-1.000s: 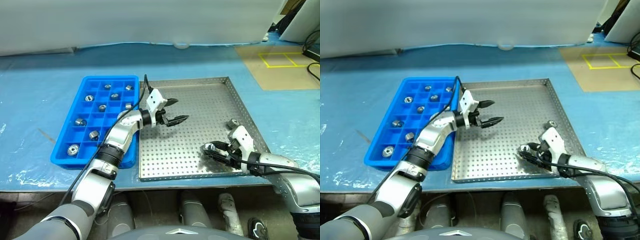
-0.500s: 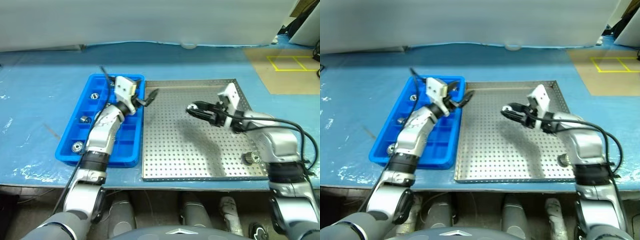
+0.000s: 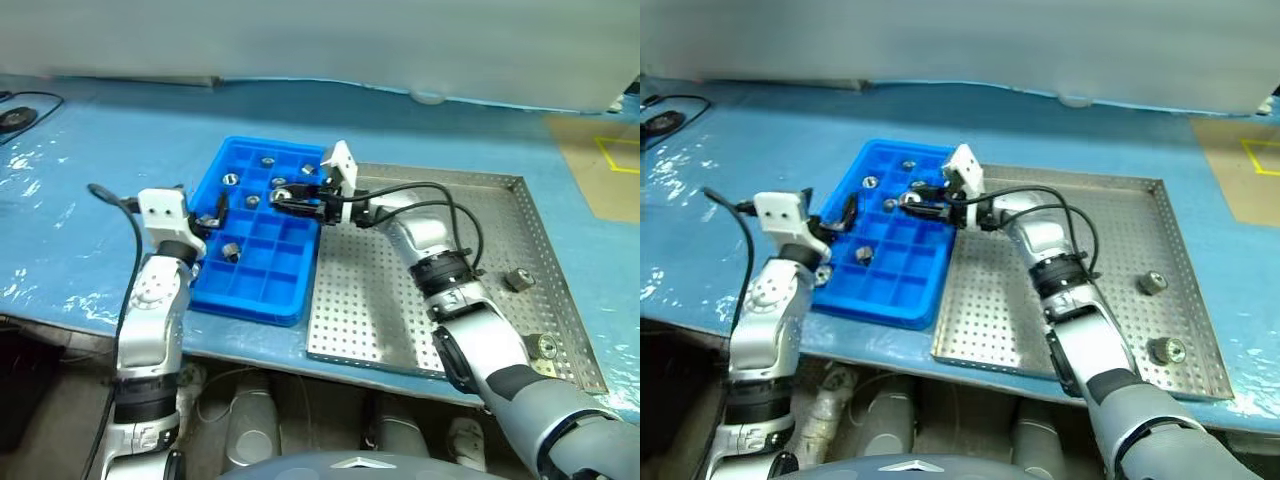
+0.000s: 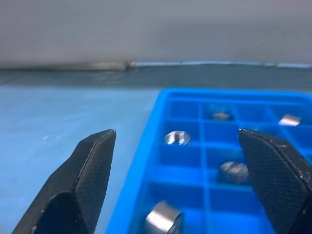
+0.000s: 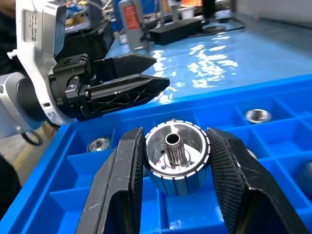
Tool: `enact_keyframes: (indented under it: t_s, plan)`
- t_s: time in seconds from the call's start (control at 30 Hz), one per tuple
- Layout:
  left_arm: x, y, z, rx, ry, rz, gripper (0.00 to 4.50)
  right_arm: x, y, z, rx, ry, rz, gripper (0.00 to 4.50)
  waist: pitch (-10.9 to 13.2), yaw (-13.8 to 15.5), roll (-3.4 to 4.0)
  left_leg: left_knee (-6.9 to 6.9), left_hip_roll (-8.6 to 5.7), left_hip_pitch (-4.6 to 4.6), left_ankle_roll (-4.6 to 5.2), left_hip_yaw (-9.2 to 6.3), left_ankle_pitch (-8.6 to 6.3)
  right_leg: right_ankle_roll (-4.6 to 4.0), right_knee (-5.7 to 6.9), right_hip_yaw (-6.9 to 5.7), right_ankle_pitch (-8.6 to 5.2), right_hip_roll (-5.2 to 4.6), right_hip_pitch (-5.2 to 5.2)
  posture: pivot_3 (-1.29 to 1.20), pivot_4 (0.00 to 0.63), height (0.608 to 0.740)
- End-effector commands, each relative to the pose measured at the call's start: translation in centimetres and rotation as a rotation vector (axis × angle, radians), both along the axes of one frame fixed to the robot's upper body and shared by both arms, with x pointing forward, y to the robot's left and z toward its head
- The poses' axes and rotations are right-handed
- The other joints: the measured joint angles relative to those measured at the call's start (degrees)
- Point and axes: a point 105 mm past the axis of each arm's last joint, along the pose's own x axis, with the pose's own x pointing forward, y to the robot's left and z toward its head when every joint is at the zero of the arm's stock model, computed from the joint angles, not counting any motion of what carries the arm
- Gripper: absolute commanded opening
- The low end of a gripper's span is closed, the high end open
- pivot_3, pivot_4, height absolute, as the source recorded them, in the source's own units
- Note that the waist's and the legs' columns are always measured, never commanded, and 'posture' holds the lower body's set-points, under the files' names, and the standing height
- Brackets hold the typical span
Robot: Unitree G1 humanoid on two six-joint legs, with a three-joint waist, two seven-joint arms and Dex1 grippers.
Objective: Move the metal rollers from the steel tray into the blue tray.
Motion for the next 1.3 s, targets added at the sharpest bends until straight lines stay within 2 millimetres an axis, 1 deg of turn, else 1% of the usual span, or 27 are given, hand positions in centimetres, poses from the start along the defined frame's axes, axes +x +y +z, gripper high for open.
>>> enact_keyframes:
  t_s: [0.03, 0.1, 0.2, 0.43, 0.5, 0.53, 0.57, 0.6, 0.63, 0.77, 0.83, 0.9, 0.93, 1.03, 1.07, 1.1, 1.2, 1.23, 1.3]
  plan:
    - [-0.5, 0.2, 1.4, -0.002, -0.053, 0.021, 4.25, 0.3, 0.7, 0.7, -0.006, -0.062, 0.015, 1.56, 0.0, 0.7, 0.0, -0.01, 0.0, -0.01, -0.04, -0.06, 0.02, 0.0, 0.01, -0.03, 0.0, 0.01, 0.01, 0.46, 0.15, 0.74]
    - [-0.5, 0.1, 1.4, 0.005, -0.048, 0.014, 4.25, 0.7, 0.9, 0.4, -0.007, -0.059, -0.012, 1.56, 0.0, 1.0, 0.0, -0.02, 0.0, -0.01, -0.12, -0.21, 0.07, 0.0, 0.07, -0.12, 0.0, 0.02, 0.05, 0.47, 0.15, 0.74]
    - [-0.4, -0.1, 0.8, 0.016, -0.022, 0.008, 4.25, 1.1, 1.0, -0.2, -0.029, -0.074, -0.039, 1.56, 0.0, 1.0, 0.0, -0.03, 0.0, 0.0, -0.21, -0.35, 0.12, -0.02, 0.24, -0.17, 0.01, 0.03, 0.03, 0.46, 0.15, 0.74]
    - [0.0, -1.4, 0.8, 0.021, -0.019, -0.045, 4.25, 1.7, 0.2, -1.3, -0.045, -0.069, -0.091, 1.56, 0.0, 1.0, 0.0, -0.04, -0.01, 0.01, -0.4, -0.58, 0.23, -0.19, 0.76, -0.21, -0.12, 0.06, -0.15, 0.43, 0.15, 0.74]
    - [0.2, -1.8, 0.9, 0.032, -0.022, -0.06, 4.25, 2.0, -0.1, -1.3, -0.041, -0.072, -0.12, 2.31, 0.0, 1.0, 0.01, -0.05, -0.01, 0.0, -0.44, -0.67, 0.26, -0.21, 0.81, -0.26, -0.14, 0.08, -0.15, 0.43, 0.15, 0.74]
    - [0.2, -1.9, 0.9, 0.038, -0.021, -0.069, 4.25, 2.2, -0.1, -1.3, -0.037, -0.074, -0.133, 2.62, 0.0, 1.0, 0.01, -0.05, -0.01, 0.0, -0.45, -0.7, 0.27, -0.21, 0.82, -0.27, -0.14, 0.08, -0.15, 0.43, 0.15, 0.74]
    - [0.3, -2.2, 0.7, 0.043, -0.014, -0.085, 4.25, 2.3, -0.2, -1.3, -0.034, -0.073, -0.14, 2.9, 0.0, 0.9, 0.01, -0.06, -0.01, 0.0, -0.46, -0.72, 0.27, -0.22, 0.83, -0.28, -0.14, 0.08, -0.15, 0.41, 0.15, 0.74]
    - [0.4, -2.4, 0.5, 0.049, -0.006, -0.097, 4.25, 2.4, -0.3, -1.2, -0.032, -0.077, -0.144, 3.3, 0.0, 0.9, 0.01, -0.06, -0.02, 0.0, -0.46, -0.74, 0.27, -0.22, 0.84, -0.29, -0.14, 0.08, -0.15, 0.41, 0.15, 0.74]
    - [0.6, -2.6, 0.3, 0.052, 0.0, -0.103, 4.25, 2.4, -0.4, -0.9, -0.024, -0.083, -0.147, 3.6, 0.0, 0.8, 0.01, -0.06, -0.03, 0.01, -0.46, -0.75, 0.27, -0.22, 0.84, -0.29, -0.14, 0.08, -0.14, 0.39, 0.15, 0.74]
    - [1.5, -3.7, 1.0, 0.039, -0.023, -0.157, 4.25, 3.0, -1.5, 0.8, 0.048, -0.096, -0.19, 3.6, 0.0, 0.6, 0.01, -0.06, -0.05, -0.02, -0.47, -0.76, 0.28, -0.22, 0.83, -0.3, -0.14, 0.08, -0.15, 0.35, 0.15, 0.74]
    - [2.2, -5.6, 2.1, 0.037, -0.063, -0.252, 4.25, 3.7, -3.2, 2.1, 0.092, -0.113, -0.262, 3.6, 0.0, 0.5, 0.04, -0.04, -0.05, -0.06, -0.49, -0.77, 0.29, -0.23, 0.84, -0.32, -0.14, 0.08, -0.15, 0.26, 0.15, 0.74]
    - [2.8, -7.9, 2.9, 0.03, -0.094, -0.372, 4.25, 4.3, -5.5, 2.6, 0.099, -0.142, -0.344, 3.6, 0.0, 0.5, 0.04, -0.02, -0.08, -0.09, -0.5, -0.77, 0.31, -0.23, 0.85, -0.33, -0.14, 0.05, -0.12, 0.2, 0.15, 0.74]
    - [3.0, -8.6, 3.0, 0.027, -0.101, -0.405, 4.25, 4.5, -6.1, 2.7, 0.095, -0.15, -0.368, 3.6, 0.0, 0.3, 0.04, 0.01, -0.1, -0.06, -0.51, -0.77, 0.32, -0.23, 0.84, -0.31, -0.14, 0.05, -0.08, 0.17, 0.15, 0.74]
    - [3.5, -12.1, 3.0, 0.01, -0.097, -0.594, 4.25, 4.5, -10.6, 2.8, 0.078, -0.18, -0.519, 3.6, 0.0, -0.7, 0.03, 0.08, -0.14, 0.06, -0.51, -0.73, 0.32, -0.2, 0.82, -0.22, -0.15, 0.05, 0.05, 0.01, 0.15, 0.74]
    - [3.5, -12.7, 2.9, 0.013, -0.096, -0.628, 4.25, 4.4, -11.4, 2.8, 0.074, -0.184, -0.548, 3.6, 0.0, -1.2, 0.02, 0.08, -0.14, 0.07, -0.52, -0.7, 0.33, -0.18, 0.81, -0.18, -0.16, 0.06, 0.06, -0.02, 0.15, 0.74]
    - [3.7, -13.6, 2.7, 0.027, -0.089, -0.67, 4.25, 4.1, -12.8, 2.7, 0.067, -0.187, -0.592, 3.6, 0.0, -2.0, 0.02, 0.09, -0.16, 0.06, -0.52, -0.69, 0.34, -0.17, 0.81, -0.17, -0.17, 0.06, 0.06, -0.07, 0.15, 0.74]
    - [3.9, -17.1, 2.4, 0.061, -0.075, -0.846, 4.25, 2.3, -18.4, 1.6, 0.003, -0.181, -0.774, 3.6, 0.0, -3.8, 0.01, 0.07, -0.19, 0.05, -0.67, -0.61, 0.46, -0.13, 0.78, -0.06, -0.18, 0.08, -0.01, -0.18, 0.15, 0.74]
    - [3.9, -17.7, 2.3, 0.068, -0.074, -0.878, 4.25, 1.8, -19.4, 1.3, -0.013, -0.175, -0.811, 3.6, 0.0, -4.4, 0.01, 0.07, -0.19, 0.05, -0.67, -0.58, 0.47, -0.1, 0.78, -0.04, -0.2, 0.07, -0.01, -0.22, 0.15, 0.74]
    - [4.0, -19.4, 2.1, 0.08, -0.07, -0.948, 4.25, 0.5, -22.2, 1.2, -0.023, -0.152, -0.93, 3.6, 0.0, -6.6, 0.01, 0.06, -0.22, 0.16, -0.62, -0.36, 0.46, -0.07, 0.75, 0.19, -0.2, 0.08, -0.03, -0.3, 0.15, 0.74]
